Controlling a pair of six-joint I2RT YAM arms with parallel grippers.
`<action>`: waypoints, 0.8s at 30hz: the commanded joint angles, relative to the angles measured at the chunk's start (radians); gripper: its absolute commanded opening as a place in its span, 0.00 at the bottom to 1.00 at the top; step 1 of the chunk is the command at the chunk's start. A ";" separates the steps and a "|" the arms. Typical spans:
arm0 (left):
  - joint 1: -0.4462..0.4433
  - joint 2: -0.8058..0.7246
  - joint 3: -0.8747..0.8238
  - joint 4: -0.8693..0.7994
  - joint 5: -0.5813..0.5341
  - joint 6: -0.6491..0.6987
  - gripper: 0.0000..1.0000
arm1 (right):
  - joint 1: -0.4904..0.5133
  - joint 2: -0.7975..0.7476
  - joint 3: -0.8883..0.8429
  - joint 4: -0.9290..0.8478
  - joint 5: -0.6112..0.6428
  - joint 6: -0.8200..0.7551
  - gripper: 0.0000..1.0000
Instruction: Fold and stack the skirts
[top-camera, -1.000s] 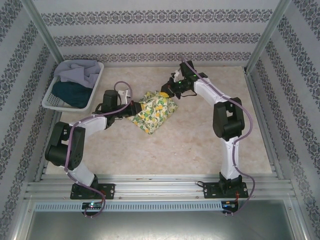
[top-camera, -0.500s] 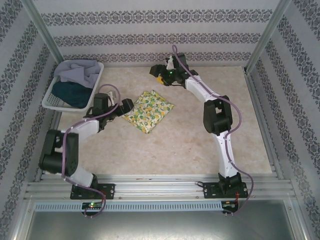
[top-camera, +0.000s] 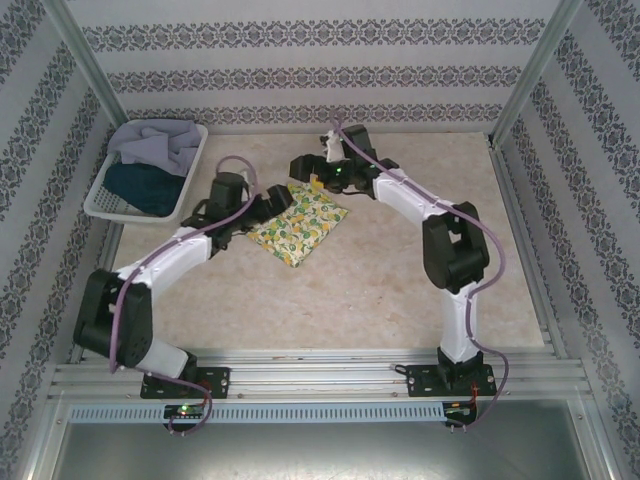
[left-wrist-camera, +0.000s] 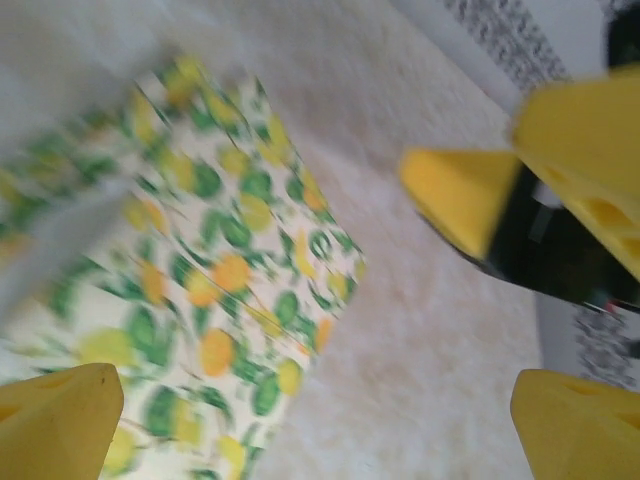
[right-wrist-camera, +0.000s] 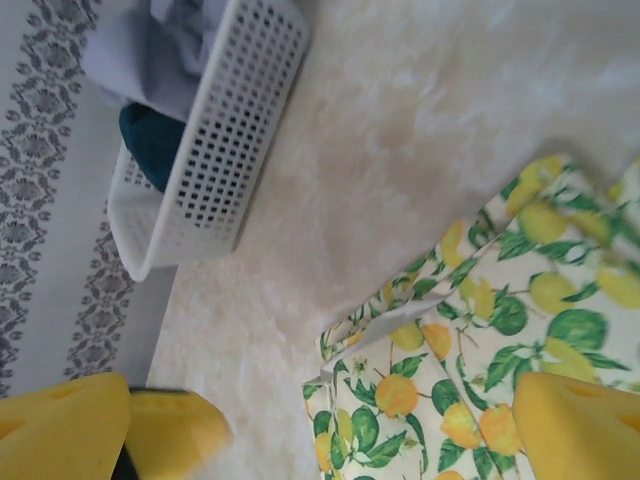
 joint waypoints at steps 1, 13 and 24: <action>-0.011 0.084 -0.044 0.268 0.078 -0.241 1.00 | 0.002 0.119 0.011 0.141 -0.100 0.143 0.98; -0.012 0.249 -0.075 0.150 -0.123 -0.159 1.00 | -0.056 0.191 -0.090 0.128 0.119 0.293 0.98; -0.012 0.257 0.228 -0.135 -0.134 0.123 1.00 | -0.194 0.008 -0.420 0.211 0.363 0.351 0.98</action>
